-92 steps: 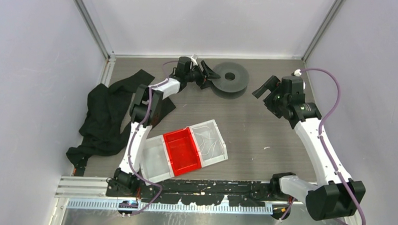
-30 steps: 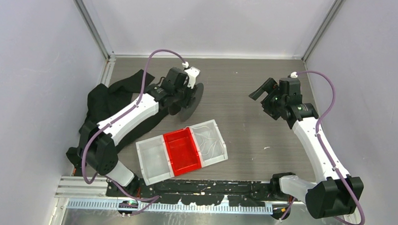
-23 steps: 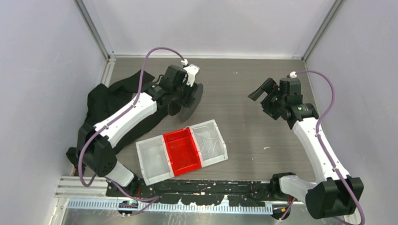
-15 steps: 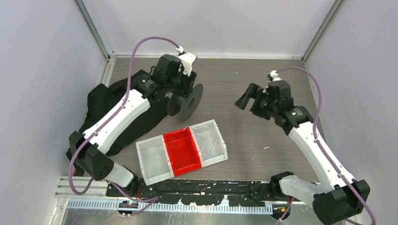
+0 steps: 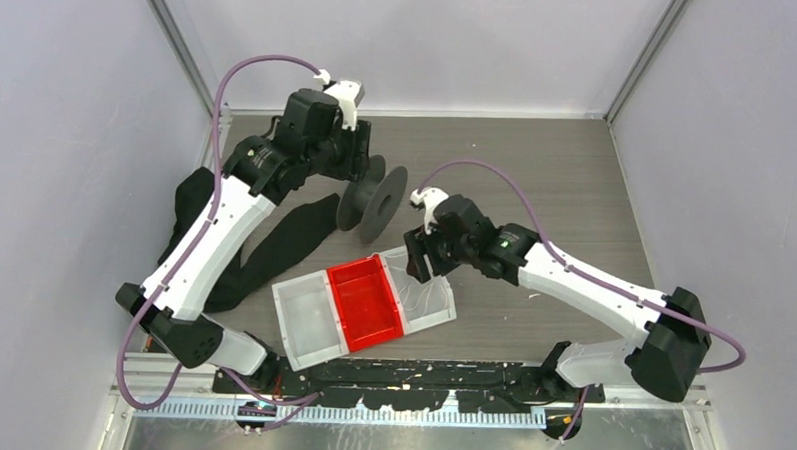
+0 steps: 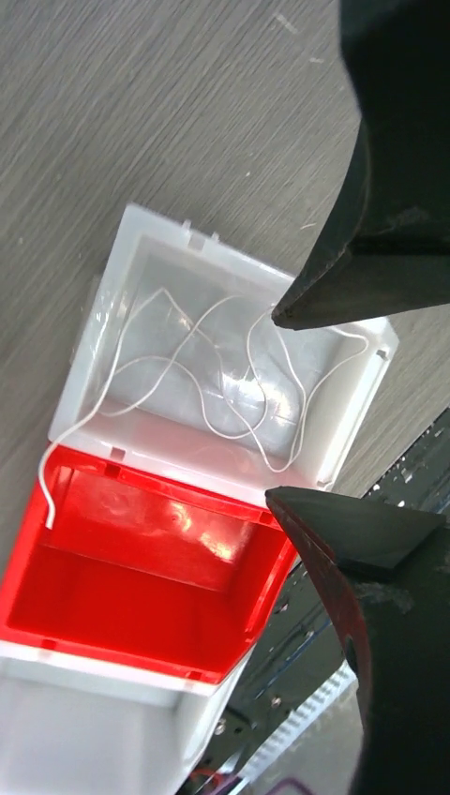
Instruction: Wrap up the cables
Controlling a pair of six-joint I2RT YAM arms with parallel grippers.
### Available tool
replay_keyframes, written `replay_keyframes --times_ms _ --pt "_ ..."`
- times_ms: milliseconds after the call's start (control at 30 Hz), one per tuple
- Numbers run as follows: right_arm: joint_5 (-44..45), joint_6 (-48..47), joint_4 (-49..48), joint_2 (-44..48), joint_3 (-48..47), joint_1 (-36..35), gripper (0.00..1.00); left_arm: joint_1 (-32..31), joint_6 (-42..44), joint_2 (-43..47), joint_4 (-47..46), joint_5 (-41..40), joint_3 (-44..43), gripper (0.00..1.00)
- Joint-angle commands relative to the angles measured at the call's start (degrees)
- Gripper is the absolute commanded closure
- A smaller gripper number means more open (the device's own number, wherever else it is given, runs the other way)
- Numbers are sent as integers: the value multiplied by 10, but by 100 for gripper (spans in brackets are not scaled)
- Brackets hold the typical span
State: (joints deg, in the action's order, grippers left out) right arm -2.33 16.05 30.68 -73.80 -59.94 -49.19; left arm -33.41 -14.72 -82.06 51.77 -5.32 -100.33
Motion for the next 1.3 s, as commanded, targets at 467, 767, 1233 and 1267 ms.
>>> replay_keyframes --times_ms 467,767,1233,1267 --pt "54 -145 -178 -149 14 -41 52 21 -37 30 -3 28 20 48" --pt "68 -173 -249 -195 36 -45 46 24 -35 30 -7 29 24 48" --pt "95 -176 -246 -149 49 -46 97 26 -45 34 -15 45 31 48" --pt "102 -178 -232 -125 45 -46 99 27 -45 34 -14 46 29 48"
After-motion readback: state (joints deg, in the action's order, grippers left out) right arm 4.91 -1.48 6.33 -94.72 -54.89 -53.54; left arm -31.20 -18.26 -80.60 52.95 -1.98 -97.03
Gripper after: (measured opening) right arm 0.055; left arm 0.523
